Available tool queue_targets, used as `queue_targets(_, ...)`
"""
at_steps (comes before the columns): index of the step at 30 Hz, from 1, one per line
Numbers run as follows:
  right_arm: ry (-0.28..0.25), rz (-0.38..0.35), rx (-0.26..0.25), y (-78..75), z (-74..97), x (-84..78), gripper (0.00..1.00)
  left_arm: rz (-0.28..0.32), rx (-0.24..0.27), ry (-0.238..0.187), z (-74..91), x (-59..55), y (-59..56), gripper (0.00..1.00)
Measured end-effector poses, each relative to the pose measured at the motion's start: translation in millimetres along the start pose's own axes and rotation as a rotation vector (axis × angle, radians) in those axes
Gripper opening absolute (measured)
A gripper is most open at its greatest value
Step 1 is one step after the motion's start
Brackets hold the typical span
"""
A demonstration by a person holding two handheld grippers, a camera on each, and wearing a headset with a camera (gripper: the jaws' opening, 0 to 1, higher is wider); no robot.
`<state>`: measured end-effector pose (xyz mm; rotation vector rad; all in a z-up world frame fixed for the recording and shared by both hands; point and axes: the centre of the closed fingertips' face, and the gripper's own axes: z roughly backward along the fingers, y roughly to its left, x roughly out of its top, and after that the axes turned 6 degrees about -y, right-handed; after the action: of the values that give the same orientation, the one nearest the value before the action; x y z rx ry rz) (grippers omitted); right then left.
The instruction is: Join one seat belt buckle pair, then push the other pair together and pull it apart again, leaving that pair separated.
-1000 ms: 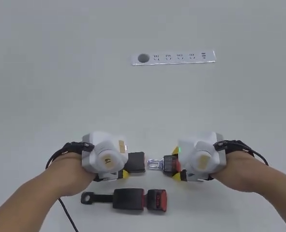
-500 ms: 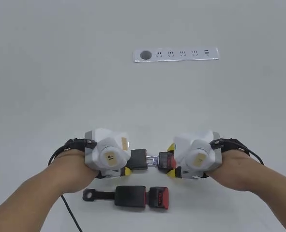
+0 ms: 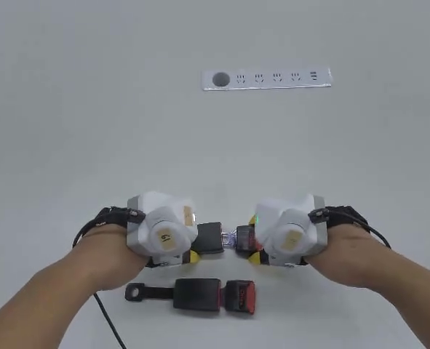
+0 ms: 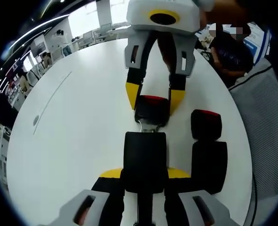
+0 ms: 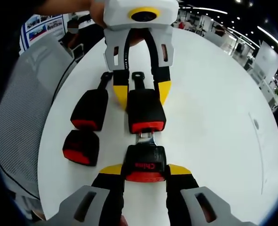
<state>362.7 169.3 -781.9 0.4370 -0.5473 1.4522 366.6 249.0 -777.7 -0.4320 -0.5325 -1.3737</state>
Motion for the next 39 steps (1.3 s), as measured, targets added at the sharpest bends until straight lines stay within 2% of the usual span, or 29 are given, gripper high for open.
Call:
queue_targets(16, 0.014, 0.048, 0.005, -1.9, -4.9, 10.9, 0.29, -0.027, -0.024, 0.008, -1.0, 1.2, -0.8, 0.31)
queue_targets(28, 0.016, 0.039, 0.017, -3.3, -7.5, 13.2, 0.29, -0.018, -0.018, -0.001, -0.9, 0.8, -0.2, 0.31)
queue_targets(39, 0.020, 0.037, 0.014, -3.7, -6.9, 14.1, 0.29, -0.019, -0.015, 0.011, -0.7, 1.0, 0.0, 0.32)
